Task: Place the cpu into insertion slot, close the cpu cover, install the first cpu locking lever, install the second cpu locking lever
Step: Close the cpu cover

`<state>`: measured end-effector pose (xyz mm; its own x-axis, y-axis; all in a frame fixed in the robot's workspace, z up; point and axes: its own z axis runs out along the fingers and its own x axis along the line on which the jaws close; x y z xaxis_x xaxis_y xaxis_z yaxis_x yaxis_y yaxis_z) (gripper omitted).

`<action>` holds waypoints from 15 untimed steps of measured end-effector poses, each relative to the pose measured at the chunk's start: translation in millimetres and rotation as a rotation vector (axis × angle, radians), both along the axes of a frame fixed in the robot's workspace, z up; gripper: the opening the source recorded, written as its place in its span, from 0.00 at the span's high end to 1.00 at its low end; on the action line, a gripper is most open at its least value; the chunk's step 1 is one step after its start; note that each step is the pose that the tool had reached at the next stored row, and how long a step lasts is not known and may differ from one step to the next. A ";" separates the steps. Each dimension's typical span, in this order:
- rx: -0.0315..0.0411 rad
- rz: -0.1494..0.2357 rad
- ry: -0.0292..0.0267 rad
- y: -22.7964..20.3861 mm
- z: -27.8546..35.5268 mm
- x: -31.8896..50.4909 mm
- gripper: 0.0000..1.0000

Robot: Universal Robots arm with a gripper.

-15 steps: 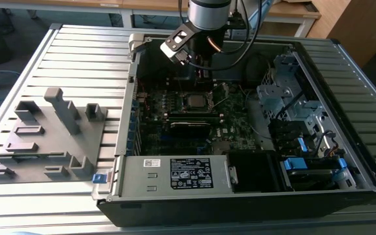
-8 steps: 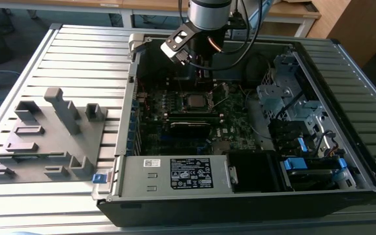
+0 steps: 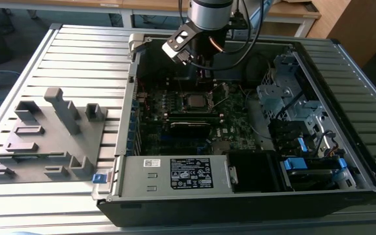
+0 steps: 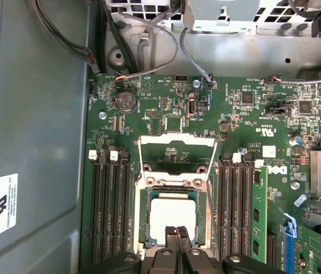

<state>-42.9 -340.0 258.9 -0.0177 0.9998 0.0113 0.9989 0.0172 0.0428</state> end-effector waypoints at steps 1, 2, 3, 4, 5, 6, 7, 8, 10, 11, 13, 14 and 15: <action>0.0000 0.000 0.0000 0.0 0.0 0.1 0.89; 0.0000 0.000 0.0000 0.0 0.0 0.1 0.89; 0.0000 0.000 0.0000 0.0 0.0 0.2 0.89; 0.0001 0.000 0.0000 0.0 0.0 0.3 0.89; 0.0000 0.000 0.0000 0.0 0.0 0.4 0.89; 0.0000 0.000 0.0000 0.0 0.0 0.6 0.89; -0.0001 0.000 0.0000 0.0 0.0 0.9 0.89; 0.0000 0.000 0.0000 0.0 0.0 1.2 0.89; 0.0000 0.000 0.0000 0.0 0.0 1.6 0.89; 0.0000 0.000 0.0000 0.0 0.0 1.6 0.89; 0.0000 0.000 0.0000 0.0 0.0 1.6 0.89; 0.0000 0.000 0.0000 0.0 0.0 1.7 0.89; 0.0000 0.000 0.0000 0.0 0.0 1.7 0.89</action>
<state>-41.2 -340.0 258.9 -0.0176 0.9998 0.0113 0.9989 0.0171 0.0428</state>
